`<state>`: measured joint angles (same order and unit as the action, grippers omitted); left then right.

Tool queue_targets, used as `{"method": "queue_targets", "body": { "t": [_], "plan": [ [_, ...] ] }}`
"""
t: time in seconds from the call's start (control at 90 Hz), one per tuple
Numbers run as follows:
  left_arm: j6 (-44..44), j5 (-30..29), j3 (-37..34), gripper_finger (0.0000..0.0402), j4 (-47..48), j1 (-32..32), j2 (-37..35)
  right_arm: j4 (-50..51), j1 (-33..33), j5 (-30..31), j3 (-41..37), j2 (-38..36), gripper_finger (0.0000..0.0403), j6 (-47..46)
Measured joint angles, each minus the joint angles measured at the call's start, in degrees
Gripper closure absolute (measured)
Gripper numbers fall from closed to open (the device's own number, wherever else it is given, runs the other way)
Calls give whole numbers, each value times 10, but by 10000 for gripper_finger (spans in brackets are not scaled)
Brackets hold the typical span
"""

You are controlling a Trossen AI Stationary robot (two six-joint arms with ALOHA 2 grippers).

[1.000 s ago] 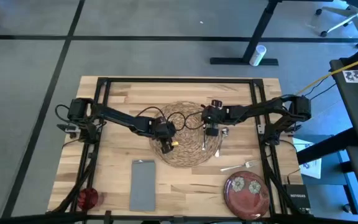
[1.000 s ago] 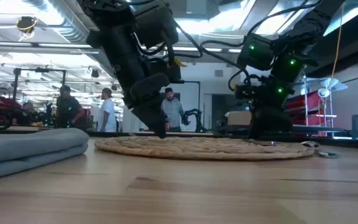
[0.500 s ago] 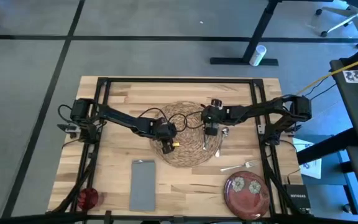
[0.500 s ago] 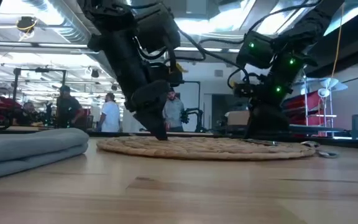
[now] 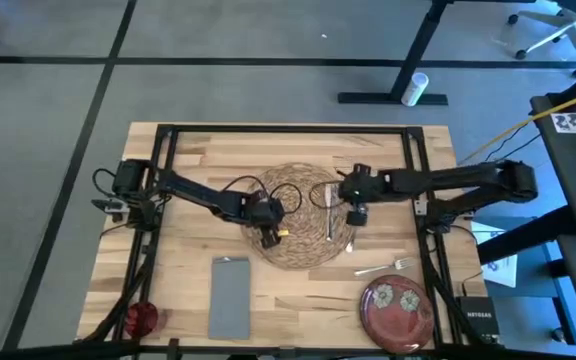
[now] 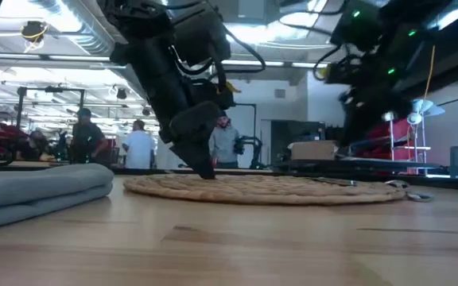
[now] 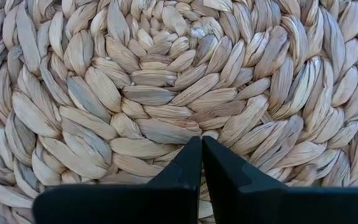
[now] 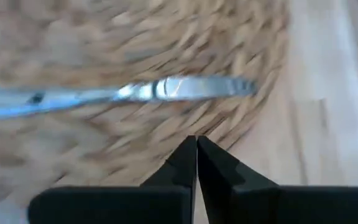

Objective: Set table place
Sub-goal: Put the silver spoon to the right of the silver table knife on the brown placemat

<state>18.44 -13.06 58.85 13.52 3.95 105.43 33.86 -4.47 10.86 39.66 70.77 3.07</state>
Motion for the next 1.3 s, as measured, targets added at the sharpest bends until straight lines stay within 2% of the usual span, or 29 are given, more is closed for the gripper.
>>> {"method": "queue_targets", "body": {
  "t": [0.167,0.367,0.511,0.667,0.989,1.2,1.3],
  "plan": [
    [-6,5,-1,402,-15,2,1,76,70,-26,0,-8,403,-39],
    [-4,8,-1,402,-30,3,2,81,134,-27,-30,-1,403,-100],
    [-1,6,-1,402,-23,-1,2,49,135,-29,-91,0,397,-203],
    [7,-5,0,402,0,-6,1,-7,135,-33,-128,-1,370,-258],
    [6,-15,0,402,9,-6,0,-56,135,-29,-132,-1,289,-312],
    [6,-16,0,402,9,-5,0,-70,135,-32,-132,-1,274,-344],
    [6,-16,0,402,8,-5,0,-69,134,-11,-132,-1,274,-362]
  ]
}}
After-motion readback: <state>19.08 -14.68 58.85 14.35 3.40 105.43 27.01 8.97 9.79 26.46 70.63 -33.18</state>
